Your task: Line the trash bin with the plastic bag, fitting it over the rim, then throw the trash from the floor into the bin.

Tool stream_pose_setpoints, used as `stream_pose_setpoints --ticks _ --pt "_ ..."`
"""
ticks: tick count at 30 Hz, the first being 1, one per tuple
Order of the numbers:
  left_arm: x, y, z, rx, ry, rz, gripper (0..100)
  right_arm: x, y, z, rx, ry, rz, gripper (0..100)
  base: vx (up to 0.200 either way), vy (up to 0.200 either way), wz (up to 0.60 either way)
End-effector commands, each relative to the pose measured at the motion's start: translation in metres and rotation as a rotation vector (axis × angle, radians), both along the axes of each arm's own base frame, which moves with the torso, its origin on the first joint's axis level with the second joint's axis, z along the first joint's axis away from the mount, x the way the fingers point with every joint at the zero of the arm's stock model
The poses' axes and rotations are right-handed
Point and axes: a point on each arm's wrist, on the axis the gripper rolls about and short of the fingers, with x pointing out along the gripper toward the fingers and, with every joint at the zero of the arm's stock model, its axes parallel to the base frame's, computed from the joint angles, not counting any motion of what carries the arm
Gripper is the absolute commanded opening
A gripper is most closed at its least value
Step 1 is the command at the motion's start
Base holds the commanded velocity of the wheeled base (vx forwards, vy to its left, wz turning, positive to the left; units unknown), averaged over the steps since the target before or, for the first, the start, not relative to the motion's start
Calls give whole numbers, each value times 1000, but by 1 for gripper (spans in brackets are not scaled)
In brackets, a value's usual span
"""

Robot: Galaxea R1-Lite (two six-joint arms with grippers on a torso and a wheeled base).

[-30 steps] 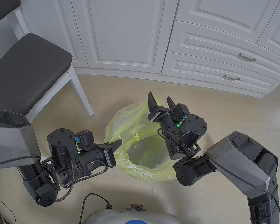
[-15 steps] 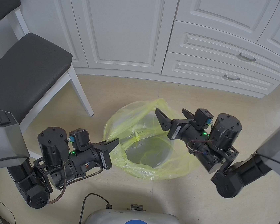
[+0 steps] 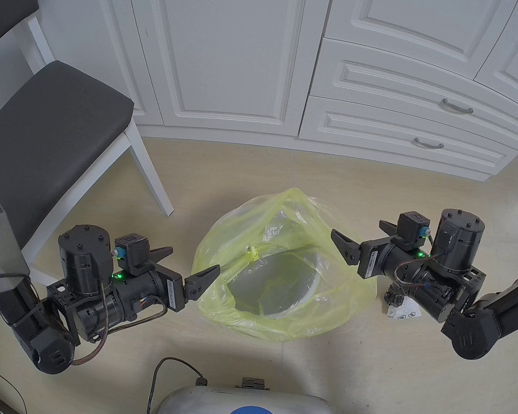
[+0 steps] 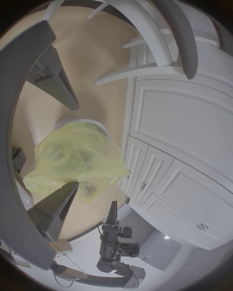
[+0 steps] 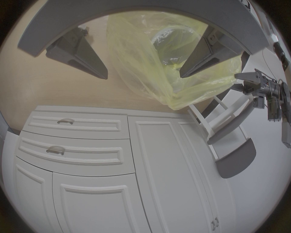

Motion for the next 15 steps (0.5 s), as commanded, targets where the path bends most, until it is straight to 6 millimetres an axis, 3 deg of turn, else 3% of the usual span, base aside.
stream_pose_setpoints --ticks 1,5,8,15 --pt "-1 6 28 -1 -48 23 100 5 -5 -13 -46 31 -16 100 0 0 0" --pt "9 -1 42 16 -91 10 100 6 -1 -19 -53 41 -9 100 0 0 0" --pt "19 -21 53 89 -91 -47 100 1 2 -25 -72 61 8 100 0 0 0" --pt "28 -52 39 175 0 -115 100 6 -2 -40 -142 87 2 100 0 0 0"
